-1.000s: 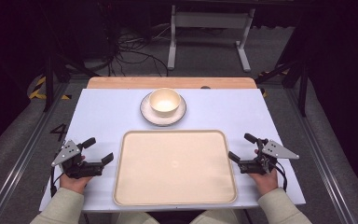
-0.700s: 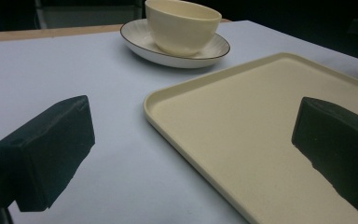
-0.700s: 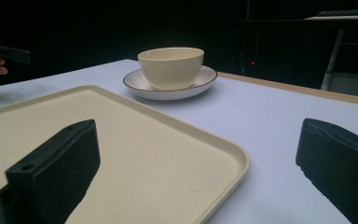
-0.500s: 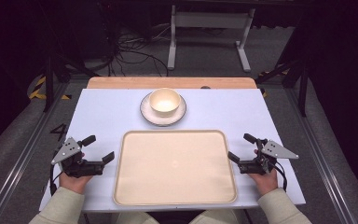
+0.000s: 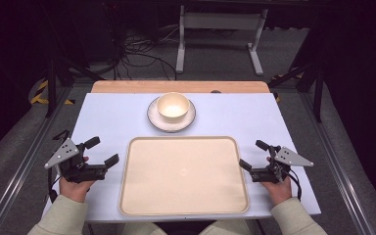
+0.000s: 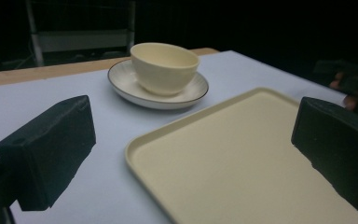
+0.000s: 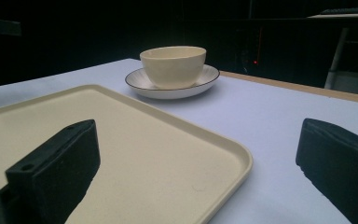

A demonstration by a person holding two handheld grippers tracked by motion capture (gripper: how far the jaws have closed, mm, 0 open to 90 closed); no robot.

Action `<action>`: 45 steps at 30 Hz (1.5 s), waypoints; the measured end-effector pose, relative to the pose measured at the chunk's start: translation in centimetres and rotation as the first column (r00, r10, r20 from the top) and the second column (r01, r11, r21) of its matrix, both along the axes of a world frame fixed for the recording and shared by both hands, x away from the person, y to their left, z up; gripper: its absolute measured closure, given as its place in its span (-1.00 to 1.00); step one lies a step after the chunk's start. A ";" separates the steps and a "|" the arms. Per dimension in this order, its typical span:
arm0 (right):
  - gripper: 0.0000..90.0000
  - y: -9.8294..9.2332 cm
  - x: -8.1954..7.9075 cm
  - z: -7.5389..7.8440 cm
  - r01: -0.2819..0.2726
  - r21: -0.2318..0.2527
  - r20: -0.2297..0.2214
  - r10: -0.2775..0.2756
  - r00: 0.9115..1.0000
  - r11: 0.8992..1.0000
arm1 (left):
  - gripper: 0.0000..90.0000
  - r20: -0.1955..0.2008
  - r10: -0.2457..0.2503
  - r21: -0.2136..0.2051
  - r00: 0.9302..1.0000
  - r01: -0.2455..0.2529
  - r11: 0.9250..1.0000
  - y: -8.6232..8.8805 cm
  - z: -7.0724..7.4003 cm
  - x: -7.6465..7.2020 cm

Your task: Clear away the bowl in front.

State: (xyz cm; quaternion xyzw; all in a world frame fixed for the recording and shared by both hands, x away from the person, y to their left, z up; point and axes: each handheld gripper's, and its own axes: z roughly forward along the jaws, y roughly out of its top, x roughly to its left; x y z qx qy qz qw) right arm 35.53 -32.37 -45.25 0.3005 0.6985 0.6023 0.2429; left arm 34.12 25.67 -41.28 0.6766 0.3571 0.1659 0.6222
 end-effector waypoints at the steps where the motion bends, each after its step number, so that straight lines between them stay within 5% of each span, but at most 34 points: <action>1: -1.00 0.0 0.0 0.0 -0.002 0.001 -0.001 0.002 1.000 1.000 | -0.99 0.004 -0.005 -0.013 1.000 0.005 1.000 0.0 0.1 0.1; 5: -1.00 -0.1 0.0 0.0 -0.005 0.009 -0.003 0.005 1.000 1.000 | -0.99 0.034 0.004 0.025 0.999 -0.005 1.000 -0.4 0.8 0.3; 12: -1.00 -0.1 0.1 0.0 -0.006 0.009 -0.003 0.006 1.000 1.000 | -0.99 0.033 0.005 0.028 0.999 -0.006 1.000 -0.9 1.4 0.9; 45: -1.00 -0.1 0.1 0.0 -0.012 0.024 -0.011 0.012 1.000 1.000 | -0.98 0.023 -0.018 0.082 1.000 0.016 0.997 -5.5 4.5 8.6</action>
